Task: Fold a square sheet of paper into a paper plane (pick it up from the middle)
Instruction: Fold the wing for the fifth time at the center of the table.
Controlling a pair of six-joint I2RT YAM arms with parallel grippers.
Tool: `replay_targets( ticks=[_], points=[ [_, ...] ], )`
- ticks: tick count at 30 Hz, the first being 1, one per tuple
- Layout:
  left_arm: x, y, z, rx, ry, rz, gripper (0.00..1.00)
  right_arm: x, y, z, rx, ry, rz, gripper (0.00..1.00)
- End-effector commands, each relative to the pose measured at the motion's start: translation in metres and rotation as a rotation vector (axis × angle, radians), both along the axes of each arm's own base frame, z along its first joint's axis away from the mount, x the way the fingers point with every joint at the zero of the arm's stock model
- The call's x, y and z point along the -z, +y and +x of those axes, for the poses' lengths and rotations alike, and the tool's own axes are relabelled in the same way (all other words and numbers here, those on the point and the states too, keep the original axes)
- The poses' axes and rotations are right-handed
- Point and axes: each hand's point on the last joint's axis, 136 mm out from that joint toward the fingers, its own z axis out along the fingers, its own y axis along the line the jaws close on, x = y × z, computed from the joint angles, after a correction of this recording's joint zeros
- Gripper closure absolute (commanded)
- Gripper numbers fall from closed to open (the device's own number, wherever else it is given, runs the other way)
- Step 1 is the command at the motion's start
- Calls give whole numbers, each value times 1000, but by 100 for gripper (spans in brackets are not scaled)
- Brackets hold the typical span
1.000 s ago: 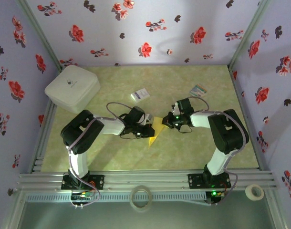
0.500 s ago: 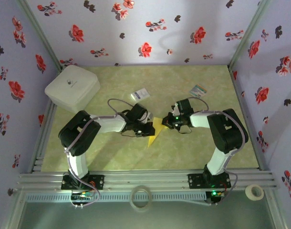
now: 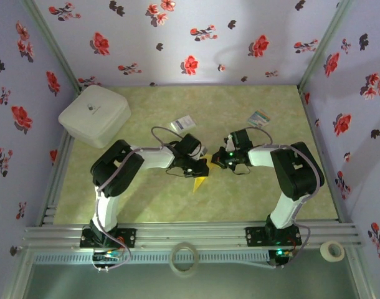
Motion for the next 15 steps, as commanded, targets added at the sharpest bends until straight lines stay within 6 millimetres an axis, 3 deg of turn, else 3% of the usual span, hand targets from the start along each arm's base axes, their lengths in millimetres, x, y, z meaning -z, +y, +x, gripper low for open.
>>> replay_targets(
  ticks=[1,7,15],
  points=[
    [28,24,-19,20,40,107,100,28,-22,-13,57,77,-116,100],
    [20,27,-24,20,25,94,100,29,-24,-13,54,82,-132,100],
    [-31,14,-23,30,-51,5,95,29,-25,-14,52,84,-140,100]
  ],
)
